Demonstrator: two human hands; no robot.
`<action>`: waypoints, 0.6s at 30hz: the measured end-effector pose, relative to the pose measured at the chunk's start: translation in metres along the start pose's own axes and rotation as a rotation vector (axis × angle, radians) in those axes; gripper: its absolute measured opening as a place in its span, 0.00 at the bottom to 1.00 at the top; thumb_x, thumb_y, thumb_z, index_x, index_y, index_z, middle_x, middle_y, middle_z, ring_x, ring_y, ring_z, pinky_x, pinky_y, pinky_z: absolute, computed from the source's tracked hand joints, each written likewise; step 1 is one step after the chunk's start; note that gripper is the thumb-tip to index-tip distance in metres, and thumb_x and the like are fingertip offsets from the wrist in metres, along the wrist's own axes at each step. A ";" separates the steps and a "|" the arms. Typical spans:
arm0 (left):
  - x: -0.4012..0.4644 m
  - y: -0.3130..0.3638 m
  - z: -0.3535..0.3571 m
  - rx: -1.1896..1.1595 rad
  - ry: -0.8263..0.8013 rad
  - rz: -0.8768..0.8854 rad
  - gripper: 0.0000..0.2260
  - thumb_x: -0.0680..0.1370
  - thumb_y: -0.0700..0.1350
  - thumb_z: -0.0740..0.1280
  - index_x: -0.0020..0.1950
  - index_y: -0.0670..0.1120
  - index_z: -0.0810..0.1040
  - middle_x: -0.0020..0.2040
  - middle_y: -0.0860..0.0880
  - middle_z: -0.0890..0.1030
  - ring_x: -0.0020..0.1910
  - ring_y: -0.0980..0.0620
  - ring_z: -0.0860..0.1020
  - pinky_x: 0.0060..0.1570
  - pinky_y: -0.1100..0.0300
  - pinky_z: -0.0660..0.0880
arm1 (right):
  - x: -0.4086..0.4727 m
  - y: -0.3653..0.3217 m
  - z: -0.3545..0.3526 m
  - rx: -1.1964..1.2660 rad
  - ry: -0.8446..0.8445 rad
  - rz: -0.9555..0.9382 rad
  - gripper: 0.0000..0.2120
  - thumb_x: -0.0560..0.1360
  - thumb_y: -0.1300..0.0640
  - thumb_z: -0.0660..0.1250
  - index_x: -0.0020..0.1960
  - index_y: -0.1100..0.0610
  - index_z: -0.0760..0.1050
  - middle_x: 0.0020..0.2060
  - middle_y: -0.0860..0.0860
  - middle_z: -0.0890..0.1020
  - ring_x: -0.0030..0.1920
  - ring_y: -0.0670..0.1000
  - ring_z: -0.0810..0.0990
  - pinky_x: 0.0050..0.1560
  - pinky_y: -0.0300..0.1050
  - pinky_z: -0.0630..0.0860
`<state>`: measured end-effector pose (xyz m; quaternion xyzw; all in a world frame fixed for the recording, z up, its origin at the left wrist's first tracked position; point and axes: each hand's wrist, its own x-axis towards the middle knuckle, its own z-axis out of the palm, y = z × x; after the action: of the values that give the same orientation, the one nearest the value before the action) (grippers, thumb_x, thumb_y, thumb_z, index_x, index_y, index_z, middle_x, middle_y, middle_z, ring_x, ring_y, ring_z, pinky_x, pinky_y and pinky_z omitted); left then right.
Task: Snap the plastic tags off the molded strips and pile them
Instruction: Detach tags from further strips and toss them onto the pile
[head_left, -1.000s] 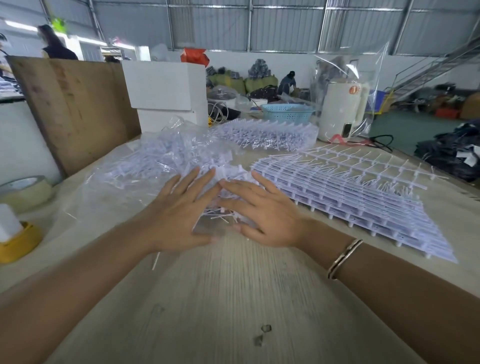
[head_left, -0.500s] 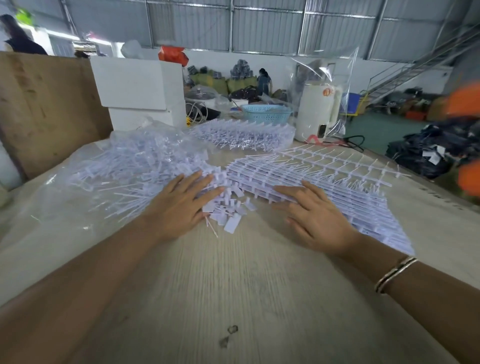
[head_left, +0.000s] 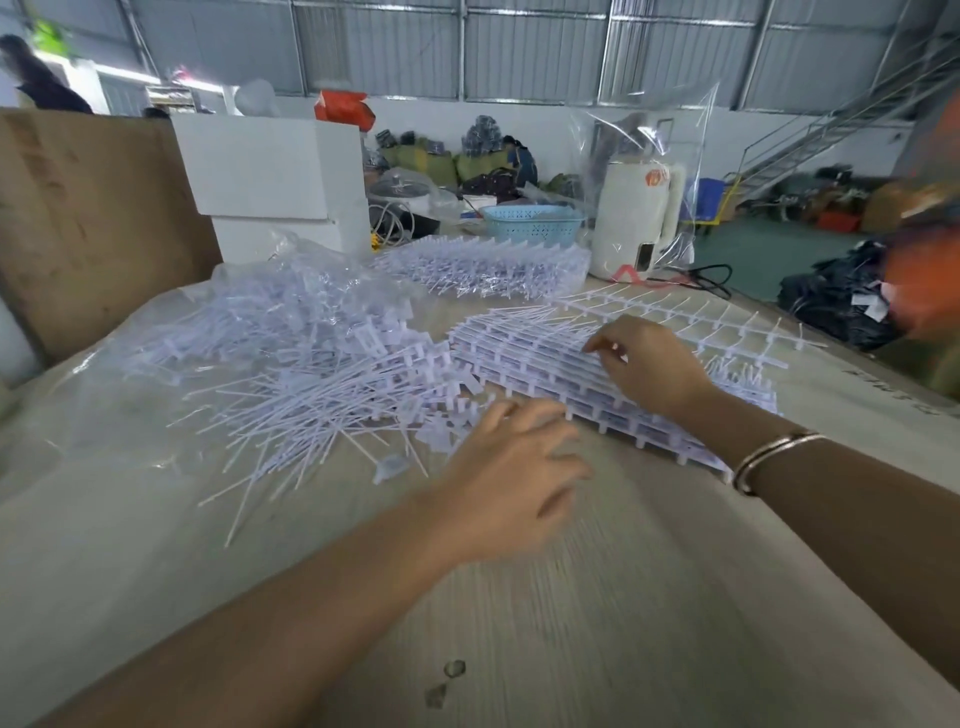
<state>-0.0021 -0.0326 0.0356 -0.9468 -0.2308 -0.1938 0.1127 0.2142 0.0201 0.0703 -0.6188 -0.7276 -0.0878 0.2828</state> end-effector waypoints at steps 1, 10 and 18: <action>0.005 0.006 0.005 -0.043 -0.005 -0.025 0.14 0.78 0.51 0.62 0.63 0.54 0.76 0.67 0.52 0.71 0.70 0.51 0.58 0.63 0.53 0.49 | 0.009 0.003 -0.001 -0.003 -0.039 0.054 0.11 0.76 0.63 0.60 0.53 0.56 0.80 0.51 0.52 0.79 0.51 0.53 0.76 0.52 0.44 0.71; 0.002 0.013 0.018 -0.105 0.011 -0.162 0.13 0.78 0.49 0.56 0.55 0.52 0.79 0.52 0.55 0.76 0.56 0.54 0.70 0.54 0.55 0.66 | 0.037 0.018 0.006 -0.268 -0.417 0.187 0.16 0.78 0.52 0.58 0.59 0.59 0.77 0.56 0.56 0.80 0.56 0.56 0.76 0.57 0.48 0.74; 0.003 0.015 0.023 -0.151 0.003 -0.142 0.11 0.79 0.49 0.56 0.52 0.54 0.77 0.49 0.57 0.76 0.50 0.56 0.70 0.48 0.60 0.61 | 0.040 0.015 0.010 -0.414 -0.351 0.097 0.10 0.76 0.58 0.56 0.40 0.56 0.74 0.39 0.51 0.75 0.41 0.55 0.74 0.41 0.46 0.72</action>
<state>0.0144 -0.0375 0.0139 -0.9336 -0.2818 -0.2197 0.0276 0.2227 0.0622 0.0800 -0.7032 -0.7017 -0.1125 0.0236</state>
